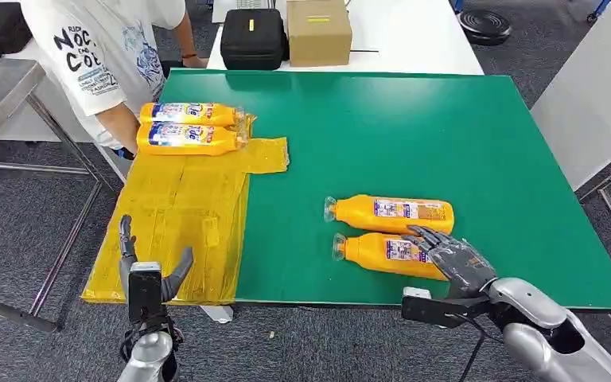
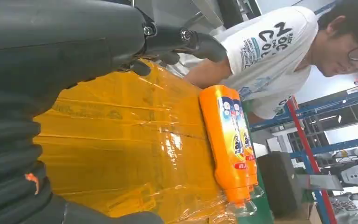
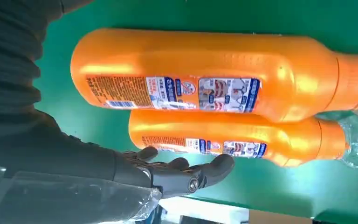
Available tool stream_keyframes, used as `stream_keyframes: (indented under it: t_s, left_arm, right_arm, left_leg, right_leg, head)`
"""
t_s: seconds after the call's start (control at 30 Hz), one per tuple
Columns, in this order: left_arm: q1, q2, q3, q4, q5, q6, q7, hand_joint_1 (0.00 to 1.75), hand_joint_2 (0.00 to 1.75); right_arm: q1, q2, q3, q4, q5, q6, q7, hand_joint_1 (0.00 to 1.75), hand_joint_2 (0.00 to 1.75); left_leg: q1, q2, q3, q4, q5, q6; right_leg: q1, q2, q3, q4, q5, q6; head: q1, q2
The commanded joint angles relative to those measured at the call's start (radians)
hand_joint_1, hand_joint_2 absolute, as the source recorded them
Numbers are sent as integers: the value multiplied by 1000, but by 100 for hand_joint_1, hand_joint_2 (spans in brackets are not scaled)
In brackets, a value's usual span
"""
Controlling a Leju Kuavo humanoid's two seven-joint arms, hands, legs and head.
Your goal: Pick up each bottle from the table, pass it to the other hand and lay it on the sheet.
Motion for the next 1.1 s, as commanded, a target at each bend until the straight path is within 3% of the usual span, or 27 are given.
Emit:
stream_keyframes:
  t_s: [0.03, 0.43, 0.73, 0.97, 1.1]
  left_arm:
    - [-35, 7, 14, 35, 1, -16, 11, 0, 175]
    - [-35, 11, 8, 54, 22, -14, -11, 0, 175]
    - [-36, 12, 7, 57, 23, -14, -11, 0, 175]
    - [-28, 14, -4, 52, 22, -14, -12, 0, 175]
    - [-50, 12, -12, 70, 17, -13, -3, 0, 175]
  right_arm:
    - [-102, 74, 10, 101, -7, 28, 8, 0, 175]
    - [-118, 16, -38, 140, -73, 47, 1, 0, 175]
    - [-123, 22, -31, 149, -73, 47, 1, 0, 175]
    - [12, 31, -58, 97, -51, 10, 12, 0, 175]
    - [-84, 57, -36, 190, -58, 39, 8, 0, 175]
  left_leg:
    - [2, 5, 6, 0, -3, -3]
    - [1, 2, 4, -1, -1, -1]
    - [1, 2, 4, 0, -1, -2]
    - [2, -2, 8, -2, -2, -2]
    - [1, 2, 6, -1, -3, -2]
  right_leg:
    - [2, 4, 6, -1, -1, -2]
    - [1, 1, 4, -1, -1, -1]
    - [1, 1, 3, -1, -1, -1]
    - [2, -2, 9, -3, -3, -2]
    - [1, 2, 6, -1, -2, -2]
  head:
    - [0, 0]
    - [0, 0]
    - [0, 0]
    - [-1, 0]
    - [0, 0]
